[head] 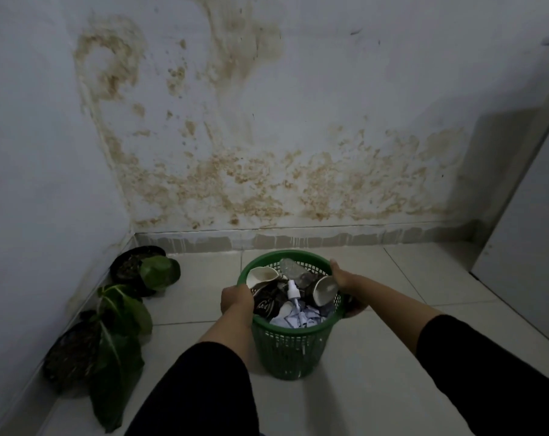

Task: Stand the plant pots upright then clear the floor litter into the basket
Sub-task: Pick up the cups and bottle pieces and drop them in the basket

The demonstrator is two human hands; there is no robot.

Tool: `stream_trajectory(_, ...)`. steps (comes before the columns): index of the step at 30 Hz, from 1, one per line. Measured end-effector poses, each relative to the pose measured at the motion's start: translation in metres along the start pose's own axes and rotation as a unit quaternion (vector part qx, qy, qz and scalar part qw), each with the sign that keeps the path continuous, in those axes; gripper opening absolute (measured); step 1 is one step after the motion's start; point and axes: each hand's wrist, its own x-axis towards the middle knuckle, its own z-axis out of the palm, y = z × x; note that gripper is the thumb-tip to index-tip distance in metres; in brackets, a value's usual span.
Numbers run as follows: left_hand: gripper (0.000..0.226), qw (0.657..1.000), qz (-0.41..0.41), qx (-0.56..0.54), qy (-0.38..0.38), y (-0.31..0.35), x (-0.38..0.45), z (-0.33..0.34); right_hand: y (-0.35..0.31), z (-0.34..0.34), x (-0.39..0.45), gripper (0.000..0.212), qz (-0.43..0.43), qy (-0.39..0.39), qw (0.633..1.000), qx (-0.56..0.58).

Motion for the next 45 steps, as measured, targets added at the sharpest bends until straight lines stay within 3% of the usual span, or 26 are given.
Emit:
stream_trajectory(6,0.036,0.997,0.007,-0.08,0.022,-0.002,0.016,-0.003,-0.01,0.024,0.026,0.078,-0.064,-0.028,0.981,0.18)
stream_trajectory(10,0.046,0.988,0.053,-0.146,0.005,0.003,0.017,-0.01,-0.026,0.044,0.035,0.07,-0.12,0.025,0.942,0.312)
stream_trajectory(13,0.05,0.984,0.099,-0.143,-0.028,0.003,0.022,-0.009,-0.036,0.065,0.05,0.06,-0.136,-0.018,0.912,0.387)
stream_trajectory(17,0.086,0.984,0.123,-0.112,-0.068,-0.005,0.038,-0.002,-0.045,0.09,0.048,0.059,-0.173,-0.034,0.931,0.318)
stream_trajectory(20,0.109,0.98,0.151,-0.101,-0.086,-0.011,0.049,0.005,-0.05,0.108,0.044,0.065,-0.189,-0.06,0.924,0.327)
stream_trajectory(23,0.11,0.976,0.154,-0.137,-0.075,-0.011,0.066,0.013,-0.061,0.121,0.059,0.065,-0.199,-0.059,0.912,0.353)
stream_trajectory(27,0.102,0.973,0.138,-0.176,-0.048,-0.004,0.094,0.026,-0.077,0.134,0.069,0.042,-0.203,-0.044,0.915,0.347)
stream_trajectory(31,0.096,0.973,0.113,-0.2,-0.037,0.01,0.128,0.042,-0.107,0.146,0.086,0.033,-0.198,-0.013,0.92,0.338)
stream_trajectory(35,0.097,0.972,0.085,-0.215,-0.042,0.025,0.174,0.056,-0.133,0.155,0.111,0.033,-0.203,0.002,0.925,0.321)
stream_trajectory(45,0.107,0.973,0.109,-0.196,-0.051,0.028,0.225,0.072,-0.155,0.157,0.141,0.041,-0.205,-0.002,0.934,0.293)
